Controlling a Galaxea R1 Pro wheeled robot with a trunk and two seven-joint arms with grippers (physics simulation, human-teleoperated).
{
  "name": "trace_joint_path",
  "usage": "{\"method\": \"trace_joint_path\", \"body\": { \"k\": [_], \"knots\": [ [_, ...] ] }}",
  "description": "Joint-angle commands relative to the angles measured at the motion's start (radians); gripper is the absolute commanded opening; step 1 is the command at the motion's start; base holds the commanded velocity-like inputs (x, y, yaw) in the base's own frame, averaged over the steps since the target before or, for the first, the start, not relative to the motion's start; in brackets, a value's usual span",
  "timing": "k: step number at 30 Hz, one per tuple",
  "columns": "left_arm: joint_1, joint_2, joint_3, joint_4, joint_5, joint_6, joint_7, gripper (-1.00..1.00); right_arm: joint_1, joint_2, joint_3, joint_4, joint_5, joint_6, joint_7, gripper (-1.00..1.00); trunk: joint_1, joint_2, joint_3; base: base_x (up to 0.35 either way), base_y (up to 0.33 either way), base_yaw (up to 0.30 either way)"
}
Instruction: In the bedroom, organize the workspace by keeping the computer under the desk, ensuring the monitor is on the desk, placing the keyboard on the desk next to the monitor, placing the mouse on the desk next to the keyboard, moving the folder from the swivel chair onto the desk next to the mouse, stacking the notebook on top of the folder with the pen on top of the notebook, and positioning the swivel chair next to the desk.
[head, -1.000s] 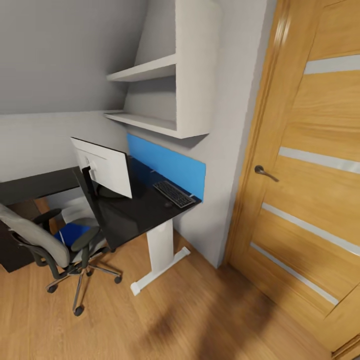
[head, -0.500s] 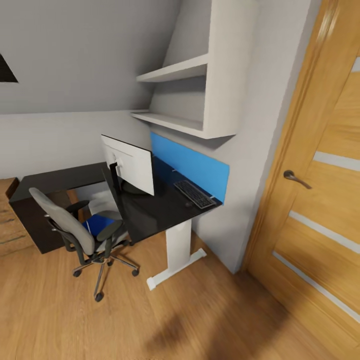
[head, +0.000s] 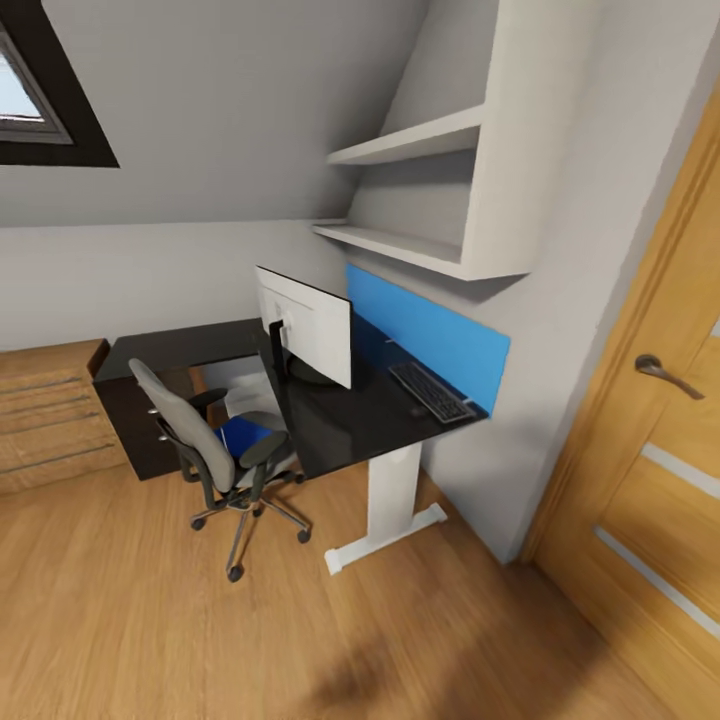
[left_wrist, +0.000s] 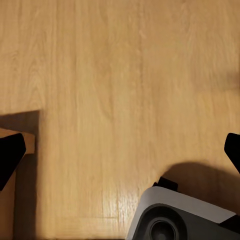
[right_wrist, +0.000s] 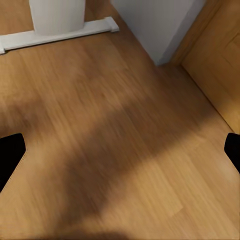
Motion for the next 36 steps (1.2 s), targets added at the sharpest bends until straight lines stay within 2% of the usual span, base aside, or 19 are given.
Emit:
{"method": "trace_joint_path", "body": {
  "k": [1, 36],
  "knots": [
    [-0.001, 0.001, -0.009, 0.000, 0.009, -0.004, 0.006, 1.00, -0.001, 0.000, -0.006, 0.001, 0.011, -0.002, -0.005, 1.00, 0.000, -0.001, -0.001, 0.000, 0.000, 0.286],
    [-0.001, 0.001, -0.009, 0.000, 0.009, -0.005, 0.006, 1.00, -0.001, 0.000, -0.006, 0.003, 0.011, 0.000, -0.005, 1.00, 0.000, -0.001, -0.016, 0.000, 0.000, 0.279]
  ]
}}
